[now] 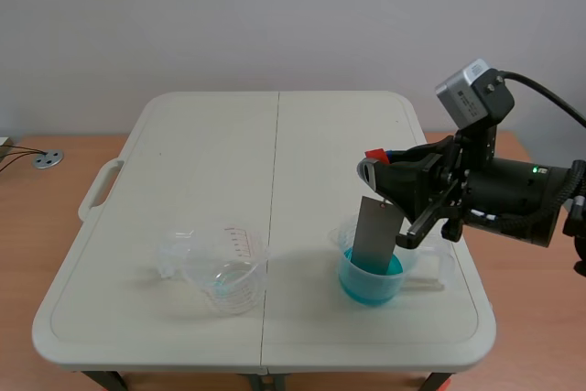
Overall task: Hold the metal plate by the orange handle, dip it into the blue solution, take it out and point at it, then put the plate back in the beaker on the left.
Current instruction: 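Hold the plate still in the solution, then raise the plate and point at it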
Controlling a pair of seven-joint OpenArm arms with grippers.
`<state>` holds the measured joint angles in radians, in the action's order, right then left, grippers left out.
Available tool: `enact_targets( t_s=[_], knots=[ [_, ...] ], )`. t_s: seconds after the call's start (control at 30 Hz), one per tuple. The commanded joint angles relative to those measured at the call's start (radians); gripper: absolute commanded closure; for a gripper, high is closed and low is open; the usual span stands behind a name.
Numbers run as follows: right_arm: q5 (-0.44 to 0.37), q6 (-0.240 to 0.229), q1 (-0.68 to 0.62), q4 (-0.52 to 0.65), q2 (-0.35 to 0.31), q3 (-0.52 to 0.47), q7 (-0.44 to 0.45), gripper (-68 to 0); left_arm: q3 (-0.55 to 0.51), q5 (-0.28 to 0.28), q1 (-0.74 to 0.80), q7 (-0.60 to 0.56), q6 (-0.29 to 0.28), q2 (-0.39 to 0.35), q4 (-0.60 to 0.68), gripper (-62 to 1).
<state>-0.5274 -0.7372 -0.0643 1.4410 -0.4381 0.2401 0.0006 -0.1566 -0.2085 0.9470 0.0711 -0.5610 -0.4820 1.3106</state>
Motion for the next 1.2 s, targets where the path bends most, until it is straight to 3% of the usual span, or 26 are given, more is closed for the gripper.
enact_targets(
  t_s=[0.0,0.4,1.17],
  knots=[
    [-0.014,-0.008,0.017,0.015,-0.005,0.003,0.018,-1.1,-0.006,-0.005,0.002,-0.007,-0.007,0.005,0.008,-1.5],
    [-0.019,-0.008,0.009,0.095,-0.031,-0.002,0.042,-1.1,-0.006,-0.005,0.002,-0.006,-0.007,0.005,0.008,-1.5],
    [-0.114,-0.008,-0.002,0.282,-0.127,-0.046,0.043,-1.1,-0.006,-0.005,-0.007,-0.003,-0.007,0.005,0.009,-1.5]
  ],
)
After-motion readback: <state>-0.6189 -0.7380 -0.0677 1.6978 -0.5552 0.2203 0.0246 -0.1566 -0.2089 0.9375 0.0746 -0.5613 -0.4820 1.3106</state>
